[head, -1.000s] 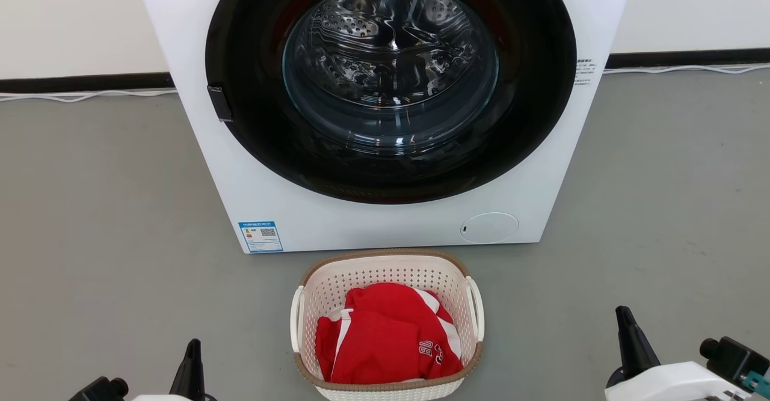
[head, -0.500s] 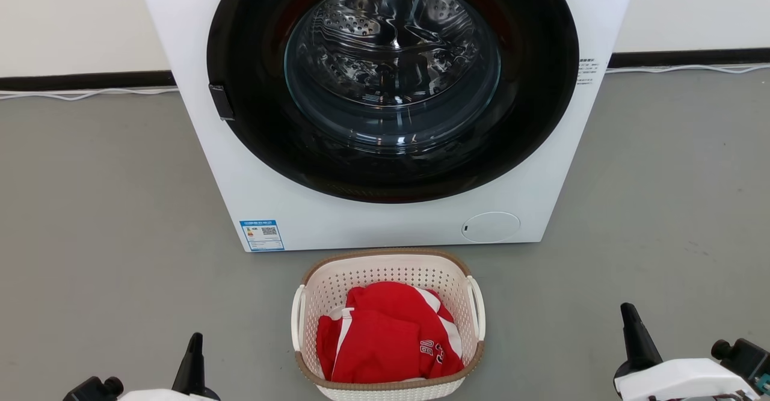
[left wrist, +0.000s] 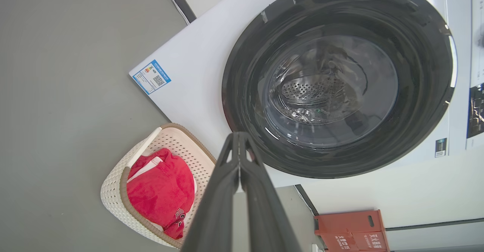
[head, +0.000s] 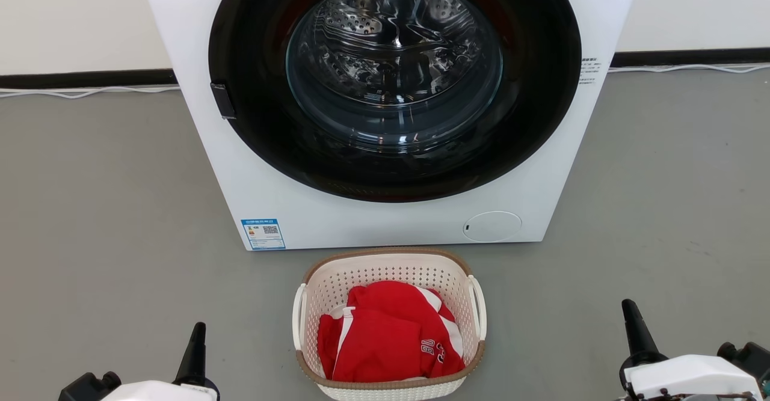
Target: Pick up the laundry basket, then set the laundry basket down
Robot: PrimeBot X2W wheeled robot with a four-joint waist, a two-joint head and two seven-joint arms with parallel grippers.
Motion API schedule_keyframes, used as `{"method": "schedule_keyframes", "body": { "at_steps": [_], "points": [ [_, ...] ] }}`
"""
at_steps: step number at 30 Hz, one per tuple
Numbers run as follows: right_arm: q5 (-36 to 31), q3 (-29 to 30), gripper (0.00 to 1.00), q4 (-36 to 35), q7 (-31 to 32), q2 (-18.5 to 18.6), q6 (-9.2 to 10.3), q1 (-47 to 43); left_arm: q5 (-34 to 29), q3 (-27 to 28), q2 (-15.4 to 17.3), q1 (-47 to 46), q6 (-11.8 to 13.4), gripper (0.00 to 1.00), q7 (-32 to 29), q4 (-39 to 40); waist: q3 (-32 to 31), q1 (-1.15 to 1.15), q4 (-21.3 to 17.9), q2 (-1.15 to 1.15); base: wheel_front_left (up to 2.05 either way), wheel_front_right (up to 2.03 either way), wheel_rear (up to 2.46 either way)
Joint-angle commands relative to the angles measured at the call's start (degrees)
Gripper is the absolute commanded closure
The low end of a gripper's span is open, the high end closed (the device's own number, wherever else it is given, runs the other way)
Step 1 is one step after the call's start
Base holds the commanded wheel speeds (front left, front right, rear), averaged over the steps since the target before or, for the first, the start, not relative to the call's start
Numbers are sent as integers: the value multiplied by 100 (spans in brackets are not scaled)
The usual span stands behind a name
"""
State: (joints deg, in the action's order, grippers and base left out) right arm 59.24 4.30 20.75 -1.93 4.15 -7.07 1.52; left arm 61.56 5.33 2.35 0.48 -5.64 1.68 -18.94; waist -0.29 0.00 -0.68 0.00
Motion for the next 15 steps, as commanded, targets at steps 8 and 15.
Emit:
{"method": "schedule_keyframes", "body": {
  "at_steps": [8, 15],
  "points": [
    [673, 12, 100, -284, 187, 7, -29, 341, 640, 98, 59, -399, -77, 100, -162, 227, 8, 0, 12, 0, 0, 0, 0],
    [1144, 50, 100, -354, 305, -17, -31, 363, 1075, 102, 58, -447, -97, 100, -280, 274, 15, 0, 22, 0, 0, 0, 0]
  ]
}}
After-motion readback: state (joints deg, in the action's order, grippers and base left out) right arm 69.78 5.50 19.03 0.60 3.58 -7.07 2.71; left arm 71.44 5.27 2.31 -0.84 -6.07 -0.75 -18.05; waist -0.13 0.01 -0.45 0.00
